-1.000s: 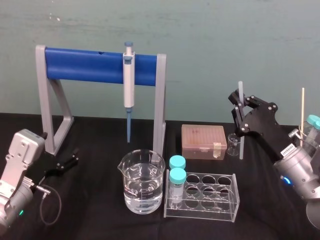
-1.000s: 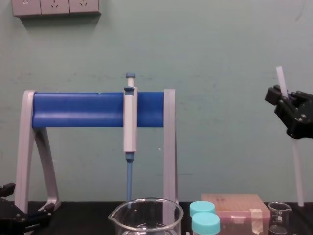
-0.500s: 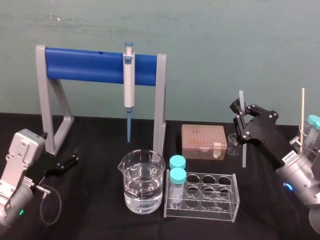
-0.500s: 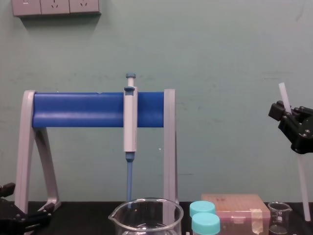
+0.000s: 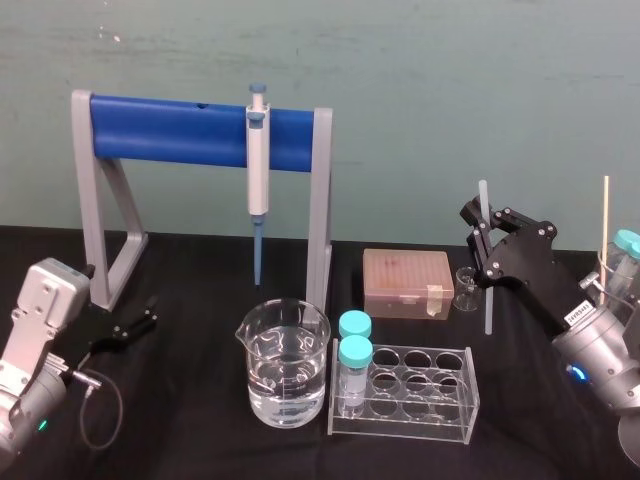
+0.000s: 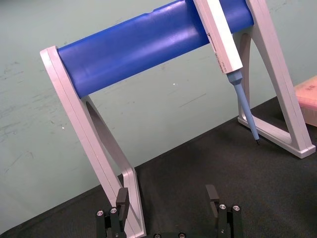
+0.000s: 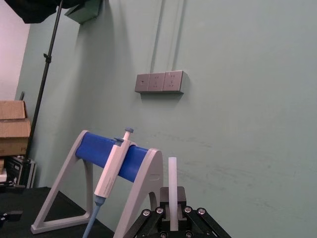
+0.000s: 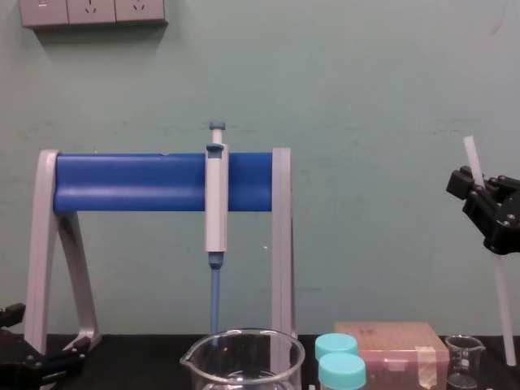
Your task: Pick up the stirring rod with one hand, then place it down.
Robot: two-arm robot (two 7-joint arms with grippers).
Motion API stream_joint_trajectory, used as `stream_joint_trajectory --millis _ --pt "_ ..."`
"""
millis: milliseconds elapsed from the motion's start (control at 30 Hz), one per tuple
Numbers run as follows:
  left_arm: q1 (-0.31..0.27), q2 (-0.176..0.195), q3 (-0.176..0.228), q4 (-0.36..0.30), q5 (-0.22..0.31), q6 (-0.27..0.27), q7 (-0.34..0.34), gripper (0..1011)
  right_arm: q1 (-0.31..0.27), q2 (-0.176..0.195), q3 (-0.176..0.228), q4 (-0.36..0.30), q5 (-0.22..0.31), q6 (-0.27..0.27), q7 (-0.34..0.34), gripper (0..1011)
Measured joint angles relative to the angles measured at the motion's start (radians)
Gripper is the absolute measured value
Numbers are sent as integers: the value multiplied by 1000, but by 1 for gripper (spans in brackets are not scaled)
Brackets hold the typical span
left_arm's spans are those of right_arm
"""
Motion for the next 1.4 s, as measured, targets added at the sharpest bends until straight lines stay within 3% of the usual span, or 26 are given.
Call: stream_joint_trajectory --millis 1400 --pt "0 0 0 0 0 0 0 1000 1 1 -1 0 3 -2 2 69"
